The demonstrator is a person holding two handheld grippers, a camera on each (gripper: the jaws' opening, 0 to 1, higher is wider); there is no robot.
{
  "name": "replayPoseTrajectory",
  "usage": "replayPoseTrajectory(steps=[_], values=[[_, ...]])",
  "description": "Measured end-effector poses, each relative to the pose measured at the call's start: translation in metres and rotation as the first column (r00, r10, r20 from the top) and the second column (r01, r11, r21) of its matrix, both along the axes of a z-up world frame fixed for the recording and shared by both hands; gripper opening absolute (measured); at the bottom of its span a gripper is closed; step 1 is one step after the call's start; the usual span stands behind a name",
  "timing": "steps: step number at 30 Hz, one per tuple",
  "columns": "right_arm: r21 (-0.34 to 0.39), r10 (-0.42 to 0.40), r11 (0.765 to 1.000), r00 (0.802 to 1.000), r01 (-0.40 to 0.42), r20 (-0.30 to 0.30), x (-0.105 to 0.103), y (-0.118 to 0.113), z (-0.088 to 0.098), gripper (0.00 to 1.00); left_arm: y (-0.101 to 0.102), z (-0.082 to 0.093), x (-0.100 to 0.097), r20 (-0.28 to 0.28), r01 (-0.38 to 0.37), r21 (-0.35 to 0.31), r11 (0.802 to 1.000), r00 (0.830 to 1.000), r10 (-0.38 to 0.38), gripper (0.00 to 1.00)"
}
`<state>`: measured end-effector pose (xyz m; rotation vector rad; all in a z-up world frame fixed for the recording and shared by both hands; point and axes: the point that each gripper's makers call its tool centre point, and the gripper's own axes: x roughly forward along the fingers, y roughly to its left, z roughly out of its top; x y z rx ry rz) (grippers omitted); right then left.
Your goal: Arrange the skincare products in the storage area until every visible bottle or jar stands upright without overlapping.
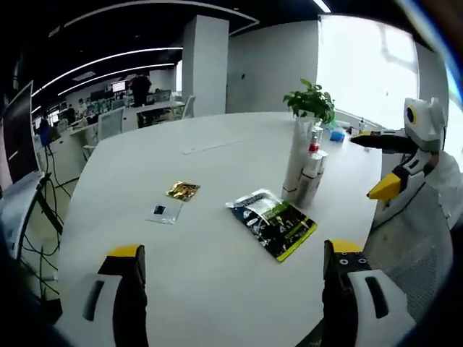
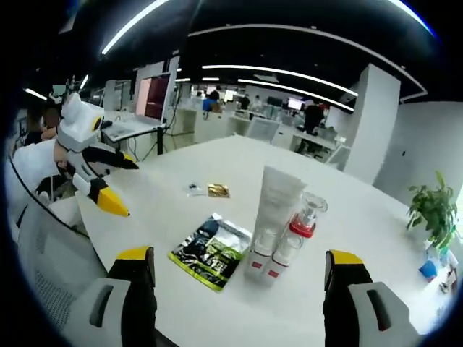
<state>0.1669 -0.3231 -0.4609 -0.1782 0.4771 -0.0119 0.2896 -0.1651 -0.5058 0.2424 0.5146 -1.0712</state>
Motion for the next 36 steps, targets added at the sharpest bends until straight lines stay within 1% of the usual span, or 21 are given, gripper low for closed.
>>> replayPoseTrajectory(steps=[1, 2, 5, 7, 10, 13, 14, 17, 19, 21, 26, 30, 34, 36], values=[[0.002, 0.003, 1.000, 1.000, -0.003, 0.005, 0.002, 0.004, 0.001, 0.89, 0.001, -0.001, 0.002, 0.000, 0.000, 0.000, 1.000, 1.000, 0.000, 0.96], [0.006, 0.026, 1.000, 1.000, -0.026, 0.012, 0.007, 0.011, 0.003, 0.88, 0.001, -0.003, 0.005, -0.001, -0.002, 0.002, 1.000, 1.000, 0.002, 0.96], [-0.003, 0.067, 0.998, 0.998, -0.067, 0.004, 0.016, 0.024, 0.000, 0.83, 0.002, -0.008, 0.012, -0.011, -0.002, 0.002, 1.000, 1.000, 0.002, 0.95], [-0.001, 0.100, 0.995, 0.995, -0.100, -0.002, 0.023, 0.031, -0.002, 0.82, -0.002, -0.010, 0.016, -0.014, 0.004, -0.007, 1.000, 1.000, -0.004, 0.94], [-0.007, 0.152, 0.988, 0.988, -0.152, -0.008, 0.037, 0.043, -0.004, 0.79, -0.003, -0.015, 0.030, -0.016, 0.016, 0.003, 1.000, 1.000, -0.016, 0.93], [-0.014, 0.184, 0.983, 0.983, -0.184, -0.009, 0.050, 0.052, -0.006, 0.78, -0.005, -0.020, 0.040, -0.018, 0.024, 0.016, 1.000, 1.000, -0.024, 0.92], [-0.012, 0.191, 0.982, 0.982, -0.191, -0.009, 0.054, 0.054, -0.006, 0.78, -0.006, -0.019, 0.039, -0.019, 0.029, 0.021, 0.999, 0.999, -0.028, 0.92], [0.013, 0.214, 0.977, 0.977, -0.214, -0.014, 0.065, 0.059, -0.010, 0.76, -0.011, -0.024, 0.047, -0.015, 0.041, 0.031, 0.999, 0.999, -0.040, 0.90], [0.022, 0.222, 0.975, 0.975, -0.221, -0.020, 0.072, 0.061, -0.012, 0.75, -0.015, -0.026, 0.051, -0.012, 0.046, 0.032, 0.998, 0.999, -0.045, 0.88], [0.015, 0.232, 0.973, 0.972, -0.232, -0.030, 0.079, 0.061, -0.016, 0.75, -0.018, -0.026, 0.051, -0.012, 0.051, 0.037, 0.998, 0.999, -0.050, 0.89], [0.017, 0.249, 0.968, 0.968, -0.249, -0.041, 0.095, 0.062, -0.025, 0.74, -0.024, -0.043, 0.073, -0.036, 0.068, 0.069, 0.995, 0.997, -0.066, 0.87], [0.017, 0.258, 0.966, 0.965, -0.257, -0.057, 0.105, 0.061, -0.038, 0.73, -0.030, -0.048, 0.082, -0.033, 0.076, 0.079, 0.994, 0.997, -0.074, 0.87], [0.032, 0.258, 0.966, 0.964, -0.256, -0.059, 0.108, 0.062, -0.047, 0.72, -0.036, -0.054, 0.090, -0.050, 0.085, 0.084, 0.993, 0.995, -0.081, 0.84], [0.050, 0.247, 0.968, 0.967, -0.244, -0.068, 0.107, 0.061, -0.056, 0.72, -0.039, -0.057, 0.097, -0.059, 0.086, 0.082, 0.993, 0.995, -0.081, 0.83]])
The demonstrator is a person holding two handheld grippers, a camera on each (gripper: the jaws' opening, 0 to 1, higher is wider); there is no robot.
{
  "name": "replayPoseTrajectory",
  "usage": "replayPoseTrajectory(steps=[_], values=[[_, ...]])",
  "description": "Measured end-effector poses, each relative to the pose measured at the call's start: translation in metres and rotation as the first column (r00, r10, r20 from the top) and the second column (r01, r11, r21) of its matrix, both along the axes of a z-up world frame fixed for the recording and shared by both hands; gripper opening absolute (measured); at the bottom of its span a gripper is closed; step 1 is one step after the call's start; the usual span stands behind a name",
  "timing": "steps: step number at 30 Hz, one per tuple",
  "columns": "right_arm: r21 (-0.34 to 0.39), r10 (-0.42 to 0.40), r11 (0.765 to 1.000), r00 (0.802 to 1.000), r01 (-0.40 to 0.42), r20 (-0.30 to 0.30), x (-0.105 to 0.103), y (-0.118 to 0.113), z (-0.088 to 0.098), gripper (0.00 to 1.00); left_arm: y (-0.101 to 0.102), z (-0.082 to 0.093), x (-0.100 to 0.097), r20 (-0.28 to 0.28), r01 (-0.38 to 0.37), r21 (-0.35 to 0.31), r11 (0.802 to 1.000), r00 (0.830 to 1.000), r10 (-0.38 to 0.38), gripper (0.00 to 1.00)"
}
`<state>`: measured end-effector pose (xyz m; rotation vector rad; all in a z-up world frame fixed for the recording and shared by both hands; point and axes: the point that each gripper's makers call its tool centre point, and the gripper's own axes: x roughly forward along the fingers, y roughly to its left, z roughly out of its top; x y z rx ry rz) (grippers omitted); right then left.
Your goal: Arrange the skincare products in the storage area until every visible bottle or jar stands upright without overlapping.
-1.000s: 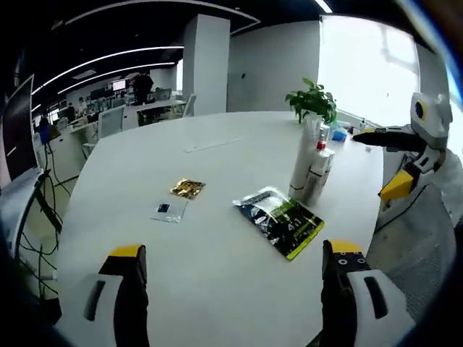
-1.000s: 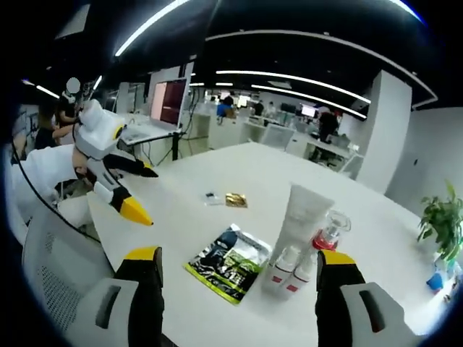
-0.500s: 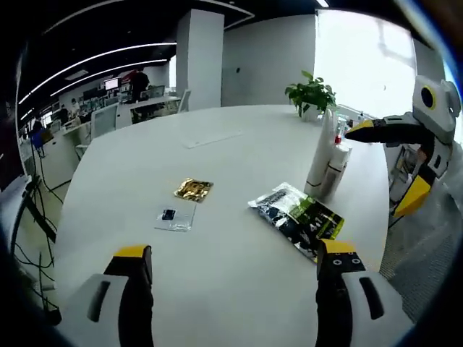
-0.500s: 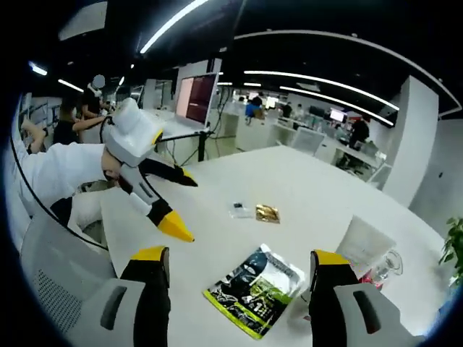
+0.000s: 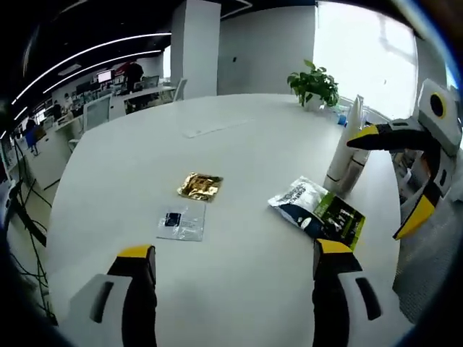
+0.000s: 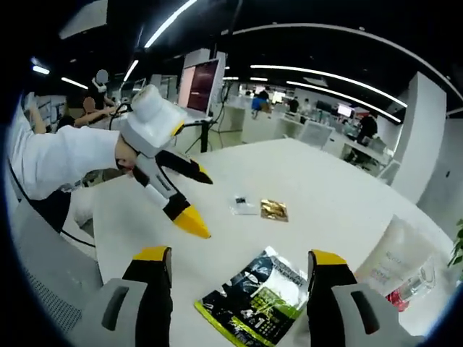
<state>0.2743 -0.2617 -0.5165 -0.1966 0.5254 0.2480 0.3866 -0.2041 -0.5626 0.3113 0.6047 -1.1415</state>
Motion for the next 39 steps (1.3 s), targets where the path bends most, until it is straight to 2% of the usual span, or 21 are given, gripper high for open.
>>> replayPoseTrajectory(steps=[6, 14, 21, 24, 29, 32, 34, 39], values=[[0.020, -0.009, 1.000, 0.999, 0.010, -0.031, -0.005, -0.003, -0.014, 0.72, -0.009, -0.006, 0.013, 0.010, 0.004, 0.008, 1.000, 1.000, -0.004, 0.81], [0.051, -0.026, 0.998, 0.998, 0.029, -0.052, -0.008, -0.006, -0.024, 0.71, -0.018, -0.013, 0.034, 0.021, 0.003, 0.012, 1.000, 1.000, -0.003, 0.76], [0.069, -0.049, 0.996, 0.998, 0.052, -0.044, -0.007, -0.011, -0.022, 0.70, -0.025, -0.018, 0.034, 0.020, 0.006, 0.025, 1.000, 1.000, -0.007, 0.75], [0.028, -0.038, 0.999, 0.998, 0.039, -0.048, -0.008, -0.011, -0.023, 0.70, -0.027, -0.021, 0.039, 0.013, 0.006, 0.034, 0.999, 1.000, -0.006, 0.75], [0.030, -0.025, 0.999, 0.999, 0.027, -0.047, -0.008, -0.008, -0.023, 0.71, -0.031, -0.020, 0.037, 0.021, 0.000, 0.038, 0.999, 1.000, -0.001, 0.68], [0.032, -0.028, 0.999, 0.998, 0.030, -0.049, -0.008, -0.008, -0.023, 0.71, -0.031, -0.028, 0.050, 0.023, -0.004, 0.055, 0.998, 1.000, 0.003, 0.67], [0.033, -0.030, 0.999, 0.998, 0.031, -0.053, -0.009, -0.009, -0.024, 0.71, -0.030, -0.030, 0.058, 0.027, -0.004, 0.060, 0.998, 1.000, 0.002, 0.62], [0.028, -0.031, 0.999, 0.998, 0.033, -0.054, -0.008, -0.010, -0.024, 0.71, -0.029, -0.031, 0.065, 0.029, -0.009, 0.063, 0.998, 1.000, 0.007, 0.57]])
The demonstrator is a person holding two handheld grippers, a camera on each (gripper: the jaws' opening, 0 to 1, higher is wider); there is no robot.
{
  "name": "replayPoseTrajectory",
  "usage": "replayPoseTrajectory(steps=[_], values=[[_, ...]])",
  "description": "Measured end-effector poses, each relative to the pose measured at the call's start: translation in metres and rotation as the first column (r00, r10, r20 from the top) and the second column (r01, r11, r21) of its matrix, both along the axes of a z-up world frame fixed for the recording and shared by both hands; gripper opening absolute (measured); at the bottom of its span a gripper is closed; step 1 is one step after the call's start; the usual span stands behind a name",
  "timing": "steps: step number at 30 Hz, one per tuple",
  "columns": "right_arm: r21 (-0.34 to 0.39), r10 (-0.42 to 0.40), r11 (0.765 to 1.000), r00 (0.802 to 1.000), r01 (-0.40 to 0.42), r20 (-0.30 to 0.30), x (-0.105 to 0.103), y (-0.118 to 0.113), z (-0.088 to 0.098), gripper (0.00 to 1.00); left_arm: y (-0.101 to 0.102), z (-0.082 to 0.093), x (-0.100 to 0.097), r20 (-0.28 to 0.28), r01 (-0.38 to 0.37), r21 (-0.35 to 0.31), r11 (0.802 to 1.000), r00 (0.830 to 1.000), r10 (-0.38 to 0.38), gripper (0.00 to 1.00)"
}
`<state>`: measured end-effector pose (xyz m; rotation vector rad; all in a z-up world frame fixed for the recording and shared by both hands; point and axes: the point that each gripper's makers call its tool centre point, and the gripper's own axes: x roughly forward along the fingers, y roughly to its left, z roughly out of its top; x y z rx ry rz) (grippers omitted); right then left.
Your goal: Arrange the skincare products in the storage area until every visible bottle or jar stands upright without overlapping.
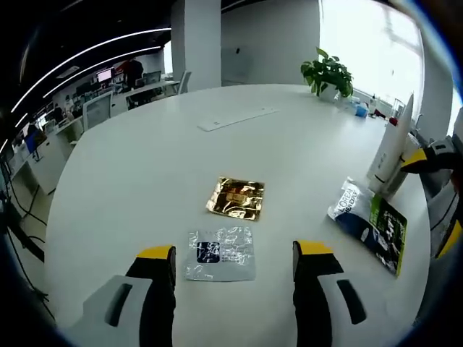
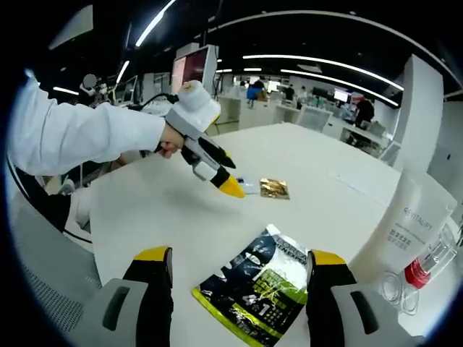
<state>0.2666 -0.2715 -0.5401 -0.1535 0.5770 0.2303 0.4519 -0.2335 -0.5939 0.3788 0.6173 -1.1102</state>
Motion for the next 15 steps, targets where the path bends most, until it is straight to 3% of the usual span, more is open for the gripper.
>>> replayPoseTrajectory(steps=[5, 15], values=[[0.000, -0.006, 1.000, 1.000, 0.006, -0.002, 0.000, -0.002, 0.000, 0.71, 0.003, -0.006, 0.005, 0.005, 0.014, 0.028, 1.000, 1.000, -0.014, 0.50], [0.001, -0.008, 1.000, 1.000, 0.008, 0.002, 0.001, -0.003, 0.001, 0.71, 0.003, -0.023, 0.019, -0.017, 0.008, 0.064, 0.998, 1.000, -0.007, 0.50]])
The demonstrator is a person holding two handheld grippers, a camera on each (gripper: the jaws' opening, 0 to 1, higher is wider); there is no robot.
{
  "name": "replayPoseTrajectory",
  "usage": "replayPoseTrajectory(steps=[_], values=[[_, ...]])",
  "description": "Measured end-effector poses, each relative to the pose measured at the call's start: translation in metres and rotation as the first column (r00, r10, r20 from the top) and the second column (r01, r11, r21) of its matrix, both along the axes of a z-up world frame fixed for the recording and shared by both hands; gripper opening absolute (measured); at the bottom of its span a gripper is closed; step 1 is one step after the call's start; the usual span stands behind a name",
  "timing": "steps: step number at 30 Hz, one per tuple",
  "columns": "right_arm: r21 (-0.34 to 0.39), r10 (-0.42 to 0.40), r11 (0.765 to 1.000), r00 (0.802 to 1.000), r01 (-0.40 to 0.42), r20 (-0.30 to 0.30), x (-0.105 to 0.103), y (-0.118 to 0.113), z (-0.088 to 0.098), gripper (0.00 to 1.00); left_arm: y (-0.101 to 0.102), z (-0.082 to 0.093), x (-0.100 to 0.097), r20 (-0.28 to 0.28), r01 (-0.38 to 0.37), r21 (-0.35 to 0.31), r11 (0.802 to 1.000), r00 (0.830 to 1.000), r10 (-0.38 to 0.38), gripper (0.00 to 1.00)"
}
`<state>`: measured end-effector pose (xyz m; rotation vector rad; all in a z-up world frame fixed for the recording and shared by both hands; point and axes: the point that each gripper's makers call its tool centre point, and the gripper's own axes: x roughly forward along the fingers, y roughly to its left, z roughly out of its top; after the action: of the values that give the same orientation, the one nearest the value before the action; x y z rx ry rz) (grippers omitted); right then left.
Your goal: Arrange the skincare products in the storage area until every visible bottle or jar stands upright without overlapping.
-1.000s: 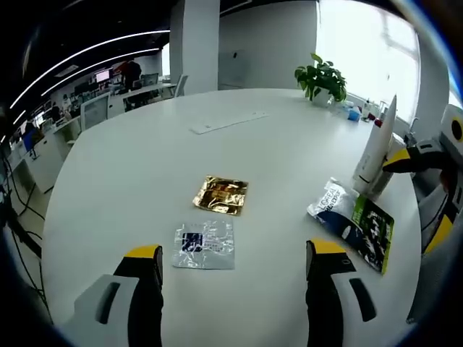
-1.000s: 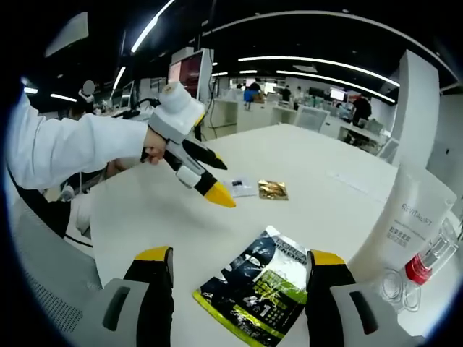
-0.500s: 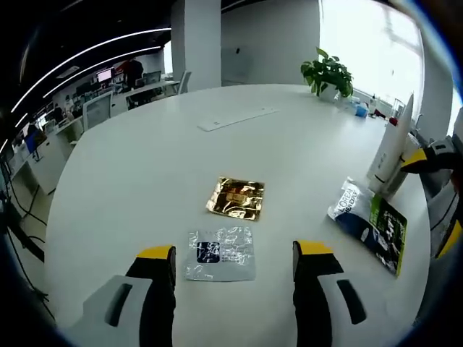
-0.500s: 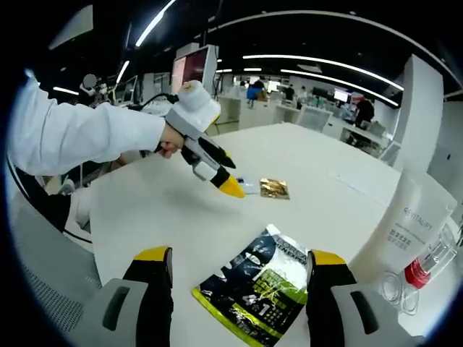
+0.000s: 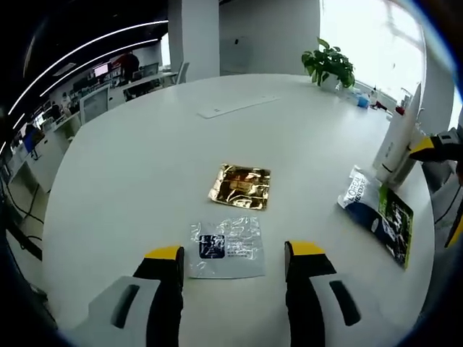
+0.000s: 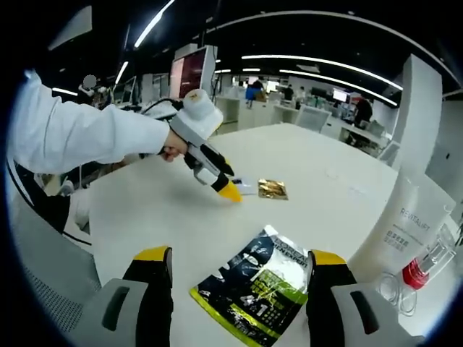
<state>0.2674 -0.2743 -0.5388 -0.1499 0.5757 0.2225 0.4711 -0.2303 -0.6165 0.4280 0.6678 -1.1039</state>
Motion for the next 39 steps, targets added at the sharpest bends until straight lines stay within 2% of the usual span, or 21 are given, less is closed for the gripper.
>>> replayPoseTrajectory(steps=[9, 13, 21, 29, 35, 39], values=[[-0.002, 0.000, 1.000, 1.000, 0.000, -0.005, -0.001, 0.000, 0.000, 0.72, 0.001, 0.001, -0.001, 0.020, 0.014, 0.021, 1.000, 1.000, -0.014, 0.45], [-0.004, 0.010, 1.000, 1.000, -0.011, -0.007, 0.000, 0.002, -0.001, 0.72, 0.001, -0.001, -0.004, 0.007, 0.008, 0.030, 1.000, 1.000, -0.009, 0.38], [-0.010, 0.014, 1.000, 1.000, -0.014, -0.006, -0.001, 0.002, 0.000, 0.72, 0.002, -0.003, -0.003, 0.011, 0.001, 0.035, 0.999, 1.000, -0.001, 0.36], [-0.012, 0.017, 1.000, 1.000, -0.017, 0.001, 0.000, 0.003, 0.002, 0.72, 0.000, 0.000, -0.019, -0.010, 0.019, 0.034, 0.999, 1.000, -0.018, 0.36], [-0.040, 0.031, 0.999, 1.000, -0.031, -0.006, -0.001, 0.004, 0.001, 0.72, 0.000, 0.001, -0.034, -0.018, 0.032, 0.040, 0.999, 0.999, -0.031, 0.36], [-0.037, 0.035, 0.999, 0.999, -0.035, -0.009, -0.001, 0.005, 0.001, 0.72, 0.003, 0.002, -0.054, -0.024, 0.053, 0.042, 0.998, 0.998, -0.052, 0.36]])
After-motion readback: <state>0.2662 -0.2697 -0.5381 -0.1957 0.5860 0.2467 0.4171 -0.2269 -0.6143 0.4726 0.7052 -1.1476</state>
